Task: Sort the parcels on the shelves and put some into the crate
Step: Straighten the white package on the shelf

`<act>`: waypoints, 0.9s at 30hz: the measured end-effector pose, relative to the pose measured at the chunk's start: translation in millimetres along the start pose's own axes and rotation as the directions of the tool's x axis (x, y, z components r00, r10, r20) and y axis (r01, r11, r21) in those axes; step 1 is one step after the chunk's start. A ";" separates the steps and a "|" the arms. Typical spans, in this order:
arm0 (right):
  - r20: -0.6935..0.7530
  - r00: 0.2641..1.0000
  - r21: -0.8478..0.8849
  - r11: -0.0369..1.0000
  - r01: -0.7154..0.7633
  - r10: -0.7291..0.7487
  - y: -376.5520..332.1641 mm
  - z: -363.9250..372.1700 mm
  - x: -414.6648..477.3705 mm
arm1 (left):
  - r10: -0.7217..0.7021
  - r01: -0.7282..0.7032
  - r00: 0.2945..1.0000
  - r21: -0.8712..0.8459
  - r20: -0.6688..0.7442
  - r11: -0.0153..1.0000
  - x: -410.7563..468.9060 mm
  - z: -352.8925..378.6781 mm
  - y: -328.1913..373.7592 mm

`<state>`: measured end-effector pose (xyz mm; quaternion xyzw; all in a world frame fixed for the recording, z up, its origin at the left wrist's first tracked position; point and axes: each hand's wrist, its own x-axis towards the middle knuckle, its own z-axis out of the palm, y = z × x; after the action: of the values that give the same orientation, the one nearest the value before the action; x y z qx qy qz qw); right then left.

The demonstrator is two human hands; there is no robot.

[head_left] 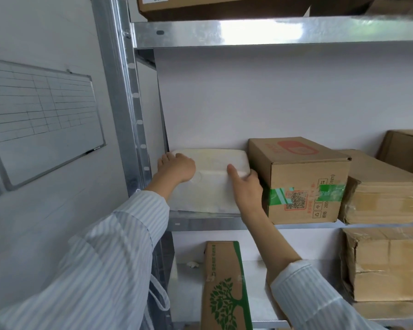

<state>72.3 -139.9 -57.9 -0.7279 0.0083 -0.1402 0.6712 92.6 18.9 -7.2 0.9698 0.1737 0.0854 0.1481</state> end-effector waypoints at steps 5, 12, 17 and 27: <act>-0.127 0.985 0.082 0.988 0.130 -0.119 1.7 7.8 -21.8 | -0.076 0.076 0.997 -0.151 0.007 0.986 4.0 -15.6 14.8; -0.101 0.935 0.149 0.924 0.351 -0.339 15.9 9.8 -60.7 | -0.228 0.075 0.943 -0.512 -0.242 0.855 5.8 -22.3 10.0; -0.053 0.834 0.049 0.832 0.552 -0.550 34.0 7.2 -67.6 | -0.321 0.077 0.935 -0.795 -0.152 0.602 6.7 -24.8 6.2; 0.050 0.964 0.141 0.958 0.252 -0.261 19.9 -13.6 -37.8 | -0.237 -0.076 0.952 -0.903 -0.191 0.423 6.8 -9.7 -11.5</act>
<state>36.6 -147.6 -83.8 -0.6808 -0.1185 -0.2013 0.6942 93.1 34.1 -0.9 0.7055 0.1674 0.2987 0.6205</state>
